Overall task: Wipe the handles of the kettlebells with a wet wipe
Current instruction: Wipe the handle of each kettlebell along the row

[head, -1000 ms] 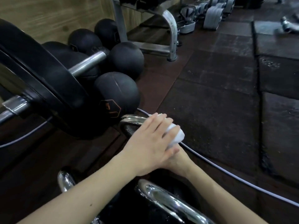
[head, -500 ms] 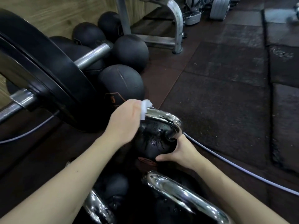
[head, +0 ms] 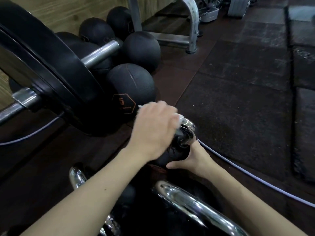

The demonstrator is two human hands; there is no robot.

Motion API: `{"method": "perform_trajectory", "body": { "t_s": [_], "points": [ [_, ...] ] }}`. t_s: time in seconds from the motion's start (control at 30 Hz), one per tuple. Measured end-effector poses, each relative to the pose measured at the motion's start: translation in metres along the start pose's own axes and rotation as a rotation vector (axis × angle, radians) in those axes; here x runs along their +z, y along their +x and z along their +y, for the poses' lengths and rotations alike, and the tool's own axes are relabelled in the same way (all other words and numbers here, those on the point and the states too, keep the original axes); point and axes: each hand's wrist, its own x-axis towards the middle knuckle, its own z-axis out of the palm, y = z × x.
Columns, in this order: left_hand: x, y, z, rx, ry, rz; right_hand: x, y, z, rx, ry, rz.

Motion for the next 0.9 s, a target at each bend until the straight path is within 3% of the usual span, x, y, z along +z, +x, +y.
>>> {"method": "perform_trajectory", "body": {
  "t_s": [0.07, 0.17, 0.23, 0.3, 0.37, 0.47, 0.53, 0.6, 0.67, 0.83, 0.9],
  "points": [
    [0.0, -0.009, -0.017, -0.295, -0.234, 0.087, 0.0, -0.003, -0.002, -0.012, 0.01, 0.004],
    [0.006, -0.006, -0.028, -0.782, -0.838, 0.137, -0.001, -0.002, -0.002, -0.026, 0.013, 0.005],
    [0.003, 0.0, -0.025, -0.959, -1.014, 0.121, -0.001, -0.001, -0.001, -0.034, -0.001, 0.005],
    [0.003, -0.003, -0.02, -0.826, -0.821, 0.132, -0.001, 0.0, 0.0, -0.023, -0.005, 0.014],
    [0.0, -0.008, -0.015, -0.487, -0.427, 0.133, -0.001, 0.0, 0.003, -0.012, -0.006, 0.015],
    [-0.004, 0.005, 0.017, -0.076, 0.002, -0.005, 0.004, 0.006, 0.008, -0.006, -0.027, 0.003],
    [0.004, 0.005, 0.044, 0.24, 0.177, -0.124, 0.006, 0.008, 0.006, 0.024, -0.085, -0.068],
    [0.007, 0.003, 0.049, 0.379, 0.201, -0.158, 0.006, 0.007, 0.002, 0.024, -0.118, -0.073],
    [0.004, 0.003, 0.031, 0.317, 0.131, -0.134, 0.005, 0.005, 0.004, -0.004, -0.053, 0.01],
    [-0.011, -0.011, -0.032, -0.232, -0.356, -0.085, 0.002, -0.001, 0.007, -0.022, 0.057, 0.033],
    [-0.012, -0.014, -0.04, -0.337, -0.488, -0.112, 0.003, -0.001, 0.007, -0.011, 0.067, 0.026]
  ]
}}
